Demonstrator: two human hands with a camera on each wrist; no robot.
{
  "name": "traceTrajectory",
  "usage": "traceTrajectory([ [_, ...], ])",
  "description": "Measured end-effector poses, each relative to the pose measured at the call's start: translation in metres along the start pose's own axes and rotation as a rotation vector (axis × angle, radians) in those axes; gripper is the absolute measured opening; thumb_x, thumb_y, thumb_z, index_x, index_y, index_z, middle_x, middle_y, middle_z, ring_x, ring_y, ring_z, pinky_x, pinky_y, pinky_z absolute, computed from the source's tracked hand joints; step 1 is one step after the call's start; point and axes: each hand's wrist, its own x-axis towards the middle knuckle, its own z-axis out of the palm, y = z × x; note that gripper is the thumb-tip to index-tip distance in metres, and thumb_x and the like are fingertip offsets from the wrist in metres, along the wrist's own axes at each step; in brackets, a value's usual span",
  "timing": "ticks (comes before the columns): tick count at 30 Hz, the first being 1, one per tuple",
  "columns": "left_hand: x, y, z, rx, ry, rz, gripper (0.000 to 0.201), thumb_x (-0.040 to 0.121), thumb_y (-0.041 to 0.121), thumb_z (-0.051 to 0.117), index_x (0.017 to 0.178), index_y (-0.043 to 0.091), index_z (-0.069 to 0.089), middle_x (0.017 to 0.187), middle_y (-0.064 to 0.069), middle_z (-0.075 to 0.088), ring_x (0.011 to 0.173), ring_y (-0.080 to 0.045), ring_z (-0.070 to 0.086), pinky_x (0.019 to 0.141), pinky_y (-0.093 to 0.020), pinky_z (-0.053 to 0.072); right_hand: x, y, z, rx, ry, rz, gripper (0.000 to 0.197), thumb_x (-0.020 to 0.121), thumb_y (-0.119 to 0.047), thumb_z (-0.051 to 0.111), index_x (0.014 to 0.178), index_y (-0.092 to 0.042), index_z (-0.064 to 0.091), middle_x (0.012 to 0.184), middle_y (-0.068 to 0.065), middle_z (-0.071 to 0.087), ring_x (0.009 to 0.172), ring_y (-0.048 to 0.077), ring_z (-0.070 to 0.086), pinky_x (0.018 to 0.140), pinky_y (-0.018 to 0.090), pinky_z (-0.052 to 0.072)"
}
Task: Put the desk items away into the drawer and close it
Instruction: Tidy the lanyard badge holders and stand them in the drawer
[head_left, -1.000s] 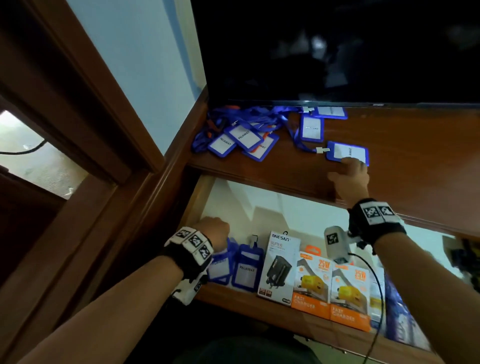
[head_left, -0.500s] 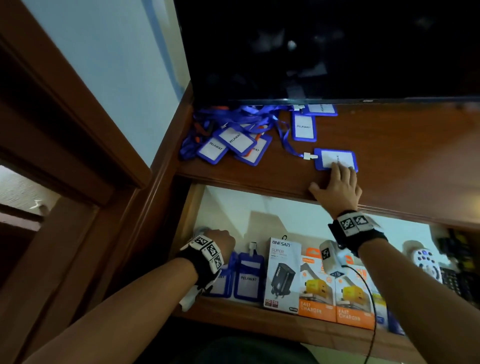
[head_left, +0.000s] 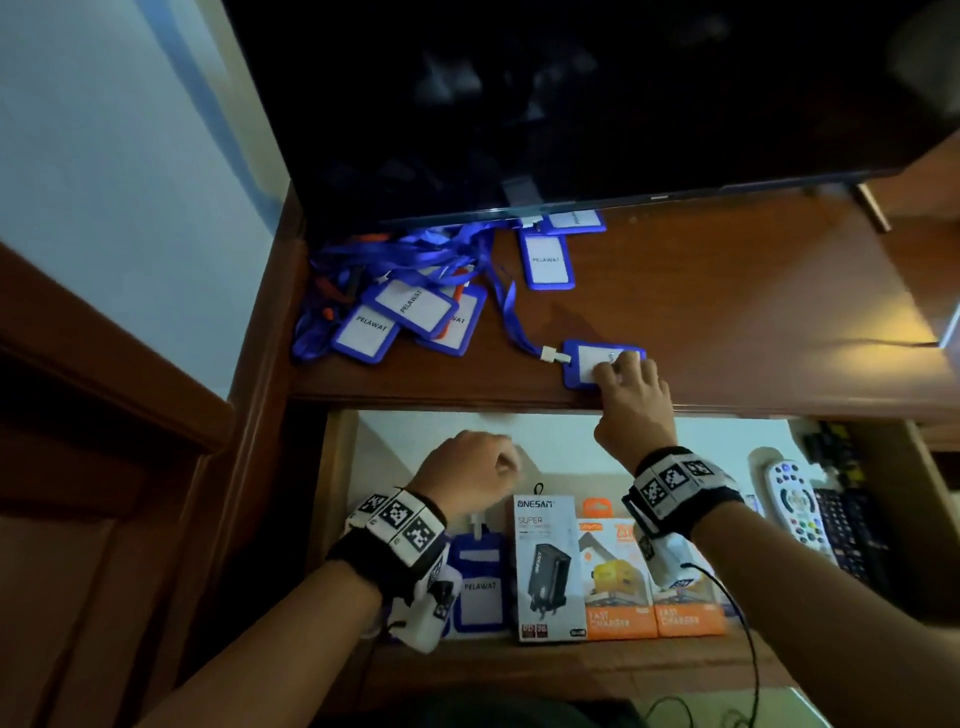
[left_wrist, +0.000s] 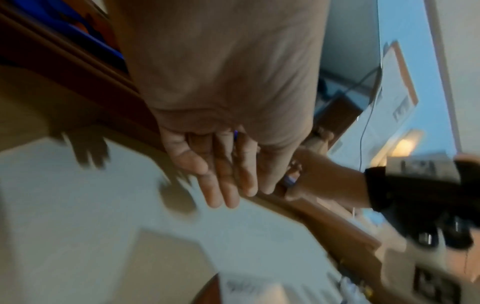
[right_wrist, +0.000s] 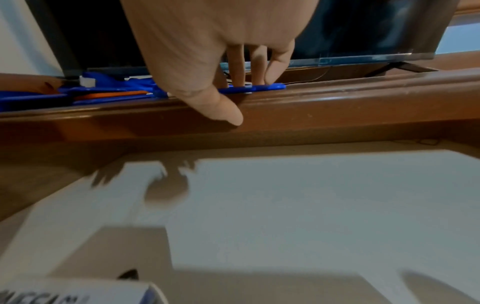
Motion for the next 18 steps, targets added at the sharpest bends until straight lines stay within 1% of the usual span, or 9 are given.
traceTrajectory([
  [3,0.011,0.021,-0.004,-0.221,0.074,0.008,0.008,0.083,0.031,0.063,0.085,0.026,0.068,0.089,0.01,0.07,0.085,-0.007,0.063,0.082,-0.028,0.051,-0.008,0.005,0.002,-0.009,0.088,-0.05,0.034,0.049,0.005,0.063,0.082,-0.005,0.059,0.09,0.018,0.053,0.083,0.036,0.051,0.062,0.039,0.039],
  [4,0.015,0.026,-0.004,-0.261,0.085,0.006,0.006,0.083,0.03,0.064,0.084,0.025,0.068,0.087,0.009,0.07,0.084,-0.007,0.062,0.081,-0.027,0.051,-0.012,0.007,0.004,-0.007,0.121,-0.058,0.03,0.052,0.004,0.061,0.08,-0.005,0.058,0.09,0.017,0.054,0.085,0.035,0.049,0.062,0.038,0.037],
  [6,0.021,0.035,-0.003,-0.324,0.097,0.006,0.006,0.084,0.029,0.065,0.085,0.023,0.067,0.086,0.007,0.07,0.082,-0.007,0.063,0.081,-0.028,0.051,-0.018,0.011,0.006,0.039,0.171,-0.057,0.023,0.056,0.002,0.058,0.078,-0.005,0.059,0.092,0.018,0.057,0.089,0.034,0.051,0.063,0.038,0.038],
  [8,0.026,0.043,0.0,-0.408,0.098,-0.032,0.014,0.087,0.033,0.063,0.089,0.02,0.067,0.086,0.004,0.071,0.08,-0.009,0.066,0.081,-0.03,0.053,-0.021,0.014,0.005,0.129,0.199,-0.039,0.022,0.055,0.0,0.059,0.077,-0.005,0.059,0.09,0.016,0.059,0.084,0.035,0.058,0.064,0.038,0.041],
  [10,0.03,0.052,0.004,-0.473,0.063,-0.102,0.028,0.091,0.04,0.056,0.098,0.016,0.067,0.091,0.001,0.072,0.081,-0.012,0.068,0.082,-0.032,0.052,-0.026,0.013,0.001,0.213,0.213,-0.021,0.02,0.055,-0.002,0.063,0.074,-0.006,0.06,0.085,0.013,0.06,0.074,0.034,0.06,0.064,0.036,0.043],
  [12,0.032,0.063,0.008,-0.504,0.035,-0.151,0.039,0.094,0.045,0.05,0.102,0.011,0.067,0.096,-0.004,0.072,0.084,-0.017,0.07,0.082,-0.034,0.052,-0.035,0.008,-0.002,0.279,0.251,-0.042,0.013,0.061,-0.008,0.057,0.073,-0.009,0.06,0.086,0.009,0.062,0.07,0.032,0.06,0.064,0.033,0.042],
  [14,0.035,0.071,0.014,-0.538,0.056,-0.182,0.043,0.094,0.048,0.048,0.101,0.01,0.067,0.096,-0.007,0.071,0.082,-0.019,0.07,0.083,-0.037,0.053,-0.046,0.002,-0.002,0.359,0.304,-0.086,0.015,0.066,-0.012,0.05,0.074,-0.011,0.062,0.089,0.006,0.065,0.072,0.029,0.061,0.065,0.032,0.042],
  [16,0.037,0.079,0.019,-0.571,0.104,-0.209,0.036,0.091,0.048,0.051,0.1,0.016,0.066,0.094,-0.005,0.071,0.081,-0.017,0.07,0.084,-0.04,0.055,-0.056,-0.003,-0.002,0.473,0.366,-0.104,0.02,0.068,-0.012,0.049,0.078,-0.013,0.066,0.095,0.003,0.068,0.074,0.027,0.063,0.066,0.032,0.046],
  [18,0.036,0.089,0.023,-0.69,0.143,-0.252,0.019,0.089,0.039,0.057,0.094,0.022,0.065,0.096,-0.006,0.07,0.085,-0.019,0.069,0.086,-0.041,0.055,-0.062,-0.003,-0.005,0.566,0.405,-0.115,0.023,0.068,-0.01,0.053,0.083,-0.014,0.07,0.1,0.002,0.07,0.078,0.023,0.064,0.067,0.031,0.048],
])
